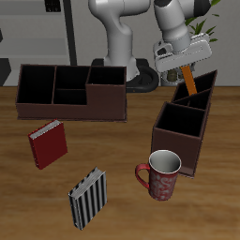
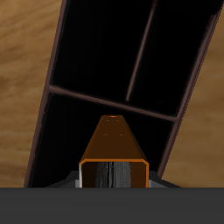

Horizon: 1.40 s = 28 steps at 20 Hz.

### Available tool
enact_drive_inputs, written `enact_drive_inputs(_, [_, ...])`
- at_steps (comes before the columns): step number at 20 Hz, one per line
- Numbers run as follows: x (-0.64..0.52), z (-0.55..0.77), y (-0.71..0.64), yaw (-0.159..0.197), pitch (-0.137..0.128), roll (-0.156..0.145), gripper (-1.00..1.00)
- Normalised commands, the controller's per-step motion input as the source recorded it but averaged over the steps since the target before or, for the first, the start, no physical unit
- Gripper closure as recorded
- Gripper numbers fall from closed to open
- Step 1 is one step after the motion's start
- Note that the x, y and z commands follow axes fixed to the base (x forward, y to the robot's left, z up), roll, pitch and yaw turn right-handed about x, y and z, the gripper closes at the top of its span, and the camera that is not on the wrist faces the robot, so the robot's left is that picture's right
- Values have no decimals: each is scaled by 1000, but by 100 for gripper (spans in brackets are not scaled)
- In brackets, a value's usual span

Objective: Place the orange book into the left desk caddy's left compartment

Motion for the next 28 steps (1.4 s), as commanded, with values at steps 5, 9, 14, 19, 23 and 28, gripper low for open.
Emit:
enact_drive_inputs(5, [76,-262,-33,-9,52,-14,100])
enact_drive_inputs(9, [47,-250,-44,-10,58,-13,100])
enact_drive_inputs(14, [47,-370,34,-12,124,19,100])
enact_drive_inputs(19, [98,-294,53,15,165,-3,-100])
enact_drive_inputs(23, [26,-38,-14,-43,13,10,-100])
enact_drive_inputs(28, [-36,102,-3,10,-19,10,-100])
